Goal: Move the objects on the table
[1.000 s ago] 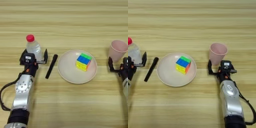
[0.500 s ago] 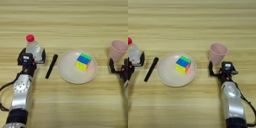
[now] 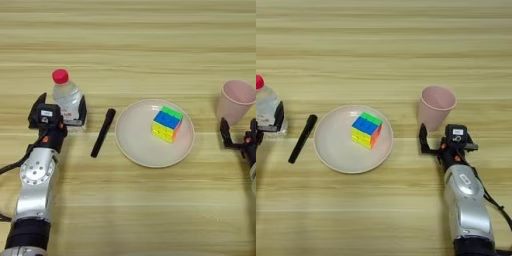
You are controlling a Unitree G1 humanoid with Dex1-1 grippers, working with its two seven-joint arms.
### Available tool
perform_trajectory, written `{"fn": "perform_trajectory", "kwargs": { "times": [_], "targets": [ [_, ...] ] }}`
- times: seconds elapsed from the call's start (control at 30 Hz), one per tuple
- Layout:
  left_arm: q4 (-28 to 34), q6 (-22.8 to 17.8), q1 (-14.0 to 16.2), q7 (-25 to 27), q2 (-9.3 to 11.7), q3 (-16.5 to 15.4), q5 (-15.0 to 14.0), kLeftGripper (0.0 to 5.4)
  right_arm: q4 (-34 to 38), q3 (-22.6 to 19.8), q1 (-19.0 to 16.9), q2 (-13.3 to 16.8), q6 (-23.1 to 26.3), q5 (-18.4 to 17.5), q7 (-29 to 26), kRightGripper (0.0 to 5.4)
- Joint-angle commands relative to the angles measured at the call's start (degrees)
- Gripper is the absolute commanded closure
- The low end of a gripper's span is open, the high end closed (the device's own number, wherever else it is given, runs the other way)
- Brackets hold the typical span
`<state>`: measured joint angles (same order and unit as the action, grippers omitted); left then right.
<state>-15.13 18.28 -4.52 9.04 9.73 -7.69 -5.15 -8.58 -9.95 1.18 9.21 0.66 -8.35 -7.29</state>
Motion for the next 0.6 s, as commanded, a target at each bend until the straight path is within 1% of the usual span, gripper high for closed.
{"fn": "perform_trajectory", "kwargs": {
  "times": [0.03,0.33,0.5,0.6],
  "targets": [
    [1.32,-1.36,0.13,0.24,0.18,-0.26,-0.66,0.0,0.72,-0.5,-0.33,0.51,0.82,-0.2,-0.13,0.02],
    [0.2,-1.32,-1.63,0.68,-0.2,0.66,0.03,0.0,1.91,-0.28,-1.05,0.98,1.84,0.05,-0.54,0.02],
    [-0.13,-1.25,-2.26,0.77,-0.25,0.76,0.0,0.0,4.06,0.88,-2.53,1.71,3.5,0.33,-2.18,0.02],
    [-1.2,-0.99,-3.01,0.79,-0.25,0.74,0.03,0.0,6.34,2.18,-3.76,2.08,5.16,-0.46,-4.3,0.02]
  ]
}}
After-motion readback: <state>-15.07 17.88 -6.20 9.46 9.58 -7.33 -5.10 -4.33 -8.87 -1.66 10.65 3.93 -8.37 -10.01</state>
